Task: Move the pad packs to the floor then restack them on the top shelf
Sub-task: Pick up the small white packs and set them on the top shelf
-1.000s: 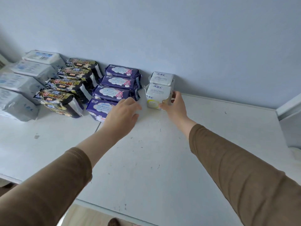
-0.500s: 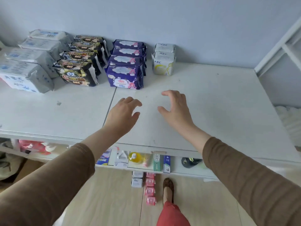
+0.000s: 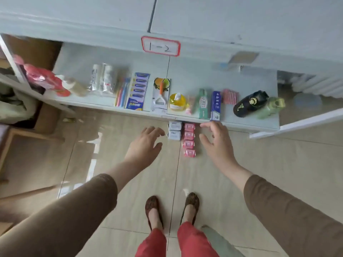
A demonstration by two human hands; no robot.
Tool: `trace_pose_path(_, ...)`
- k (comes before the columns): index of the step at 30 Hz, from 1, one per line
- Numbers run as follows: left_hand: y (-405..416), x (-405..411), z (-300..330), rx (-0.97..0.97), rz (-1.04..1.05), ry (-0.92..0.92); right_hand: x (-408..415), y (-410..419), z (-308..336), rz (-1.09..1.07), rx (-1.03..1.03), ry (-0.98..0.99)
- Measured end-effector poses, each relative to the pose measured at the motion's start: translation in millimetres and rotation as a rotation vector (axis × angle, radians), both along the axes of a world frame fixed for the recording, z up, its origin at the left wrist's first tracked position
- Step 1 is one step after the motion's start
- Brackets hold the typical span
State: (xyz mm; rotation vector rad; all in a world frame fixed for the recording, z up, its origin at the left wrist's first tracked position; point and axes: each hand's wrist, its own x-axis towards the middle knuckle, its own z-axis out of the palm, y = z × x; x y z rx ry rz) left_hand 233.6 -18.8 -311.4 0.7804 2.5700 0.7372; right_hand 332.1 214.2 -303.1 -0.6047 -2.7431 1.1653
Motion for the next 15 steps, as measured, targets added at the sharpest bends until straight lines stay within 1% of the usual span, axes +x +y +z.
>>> trace_pose_path(3, -9.9, 21.6, -88.6, -0.133, 0.002, -0.135, 23.2, -5.0, -88.2, -0.054, -0.095, -0.196)
trace_pose_path(5, -13.3, 32.1, -145.0, -0.223, 0.000, -0.211, 30.7, -7.0, -144.5, -0.065, -0.122, -0.289)
trace_pose_path(7, -13.2, 35.1, -199.5, -0.275, 0.023, -0.246, 32.9, -6.9, -199.9, -0.064, -0.131, -0.350)
trace_pose_path(10, -4.3, 26.6, -274.9, -0.305, 0.093, -0.257, 26.0, -4.9, -275.4, -0.059, -0.189, -0.375)
trace_pose_path(13, 11.8, 6.3, -342.5, -0.290, 0.134, -0.233, 7.1, -4.5, -343.3, -0.071, -0.254, -0.369)
trace_pose_path(15, 24.4, -11.1, -383.3, -0.262, 0.139, -0.194, -8.5, -4.0, -388.3, -0.049, -0.237, -0.372)
